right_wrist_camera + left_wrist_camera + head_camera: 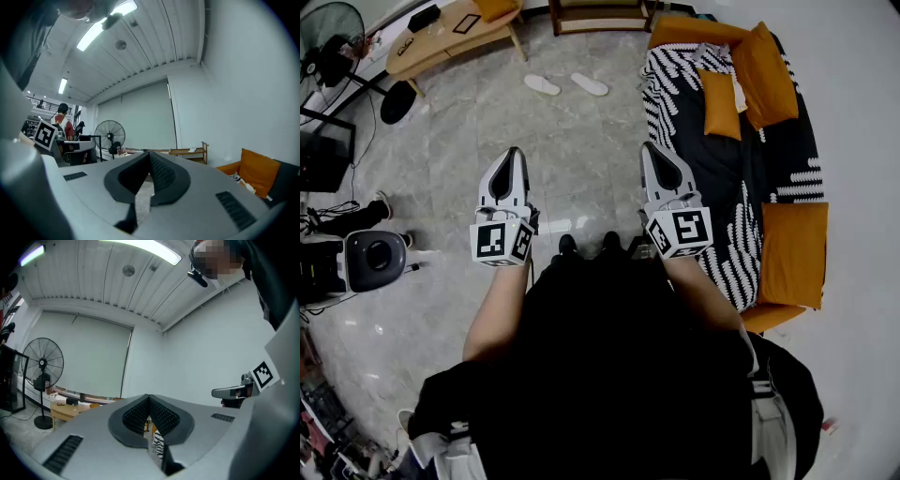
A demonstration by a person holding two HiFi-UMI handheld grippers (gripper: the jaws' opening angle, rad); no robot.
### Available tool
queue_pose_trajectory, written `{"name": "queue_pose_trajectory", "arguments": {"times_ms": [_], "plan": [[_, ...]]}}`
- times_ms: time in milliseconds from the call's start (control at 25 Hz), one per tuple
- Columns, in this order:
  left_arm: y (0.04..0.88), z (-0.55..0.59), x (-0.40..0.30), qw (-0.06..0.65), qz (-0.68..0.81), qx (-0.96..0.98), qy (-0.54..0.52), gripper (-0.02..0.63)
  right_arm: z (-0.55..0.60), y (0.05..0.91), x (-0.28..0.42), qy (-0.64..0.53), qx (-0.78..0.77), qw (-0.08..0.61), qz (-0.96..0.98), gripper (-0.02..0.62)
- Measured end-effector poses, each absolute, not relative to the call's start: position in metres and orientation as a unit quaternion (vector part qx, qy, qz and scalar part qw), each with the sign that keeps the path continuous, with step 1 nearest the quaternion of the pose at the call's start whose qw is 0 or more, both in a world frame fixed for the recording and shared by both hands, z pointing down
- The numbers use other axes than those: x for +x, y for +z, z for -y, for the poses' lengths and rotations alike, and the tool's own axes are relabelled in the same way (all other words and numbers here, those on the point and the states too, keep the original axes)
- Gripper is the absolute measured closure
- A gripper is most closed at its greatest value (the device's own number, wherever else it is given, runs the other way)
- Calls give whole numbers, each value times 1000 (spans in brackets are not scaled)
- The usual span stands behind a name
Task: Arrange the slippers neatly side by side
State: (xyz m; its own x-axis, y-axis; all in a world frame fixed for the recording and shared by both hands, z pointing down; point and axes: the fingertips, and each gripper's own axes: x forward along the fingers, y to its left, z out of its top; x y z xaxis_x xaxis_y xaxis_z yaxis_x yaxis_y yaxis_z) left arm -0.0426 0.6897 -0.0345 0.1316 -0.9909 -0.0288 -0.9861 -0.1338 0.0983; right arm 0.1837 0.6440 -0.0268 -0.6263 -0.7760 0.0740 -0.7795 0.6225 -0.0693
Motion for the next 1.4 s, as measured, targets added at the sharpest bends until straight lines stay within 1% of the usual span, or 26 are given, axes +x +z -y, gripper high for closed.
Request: {"name": "queue_pose_trajectory", "arguments": {"times_ms": [320,600,800,1240,1400], "plan": [[-40,-702,-58,28,655,754,-43,591,-650,-30,160,64,420,13,905,563],[-44,-707,-53,27,651,757,-51,591,-647,-34,177,69,426,-1,902,563],[-42,-707,-39,42,640,765,-54,591,-656,-25,172,113,356,-10,927,563],[-36,-698,21,38,633,772,-39,591,-651,-10,234,100,381,22,919,563],[-29,-698,30,46,640,766,-39,591,-644,2,250,110,379,25,919,563]]}}
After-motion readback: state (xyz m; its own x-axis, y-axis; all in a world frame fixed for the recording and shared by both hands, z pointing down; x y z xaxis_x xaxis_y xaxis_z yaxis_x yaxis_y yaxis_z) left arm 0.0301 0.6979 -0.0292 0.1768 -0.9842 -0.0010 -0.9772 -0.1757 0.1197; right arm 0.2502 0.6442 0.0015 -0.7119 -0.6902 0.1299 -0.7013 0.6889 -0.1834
